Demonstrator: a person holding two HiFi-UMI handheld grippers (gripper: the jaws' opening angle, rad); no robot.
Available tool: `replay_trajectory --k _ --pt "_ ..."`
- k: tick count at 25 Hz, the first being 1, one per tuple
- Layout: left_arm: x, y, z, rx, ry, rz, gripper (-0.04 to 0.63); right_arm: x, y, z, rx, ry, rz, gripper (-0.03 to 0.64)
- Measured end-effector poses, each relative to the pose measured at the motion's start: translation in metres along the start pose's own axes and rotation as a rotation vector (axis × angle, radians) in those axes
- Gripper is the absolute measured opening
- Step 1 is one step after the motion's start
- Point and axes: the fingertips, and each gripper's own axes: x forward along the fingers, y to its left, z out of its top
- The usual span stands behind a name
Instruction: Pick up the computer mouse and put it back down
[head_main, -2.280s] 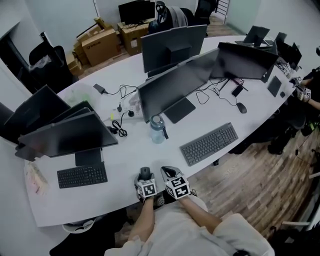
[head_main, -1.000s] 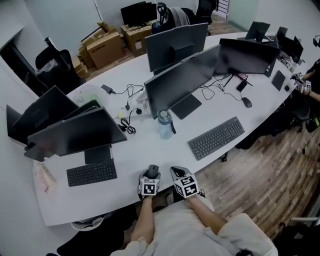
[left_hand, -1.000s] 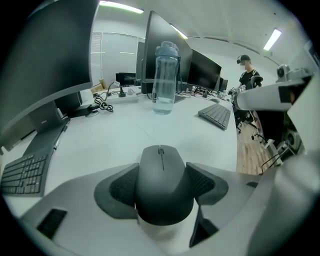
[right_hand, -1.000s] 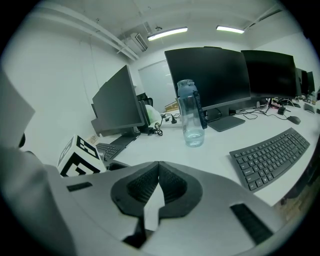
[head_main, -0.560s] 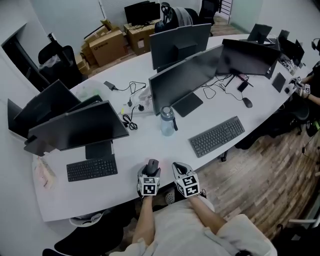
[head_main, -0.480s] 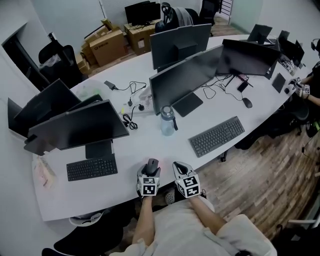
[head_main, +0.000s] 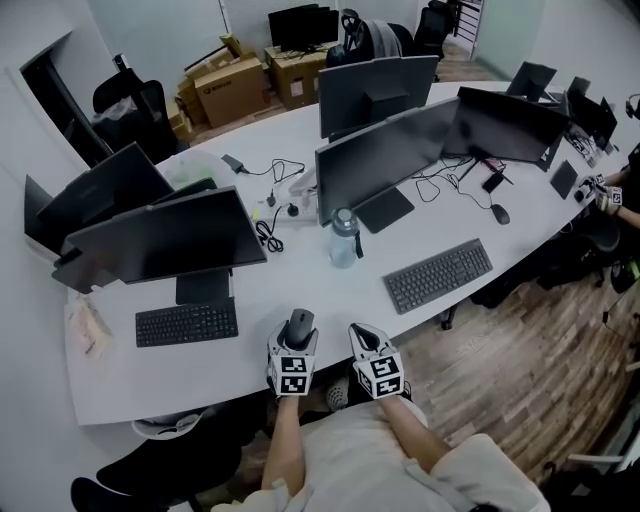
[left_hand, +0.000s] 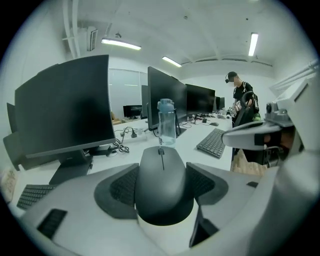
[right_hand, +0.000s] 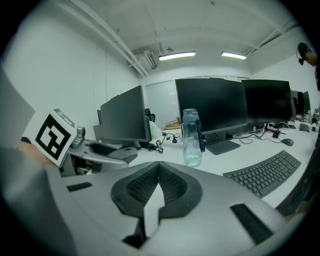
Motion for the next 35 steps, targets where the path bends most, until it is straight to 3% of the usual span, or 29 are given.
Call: replay_trajectory --k 6,11,35 --pt "-0.031 0.008 0.006 0.014 -0.041 0.037 0.304 -0.001 0.016 -0.009 0.022 0.01 0.035 0.003" --pt "-0.053 0.003 0.013 -0.019 -0.09 0.03 0.304 -0.006 0.028 -0.017 -0.06 0.048 0.07 0.003" --pt "-0.102 0.025 0.034 -0.117 -0.278 0.051 0.304 0.006 0.059 0.005 -0.047 -0.008 0.128 0.006"
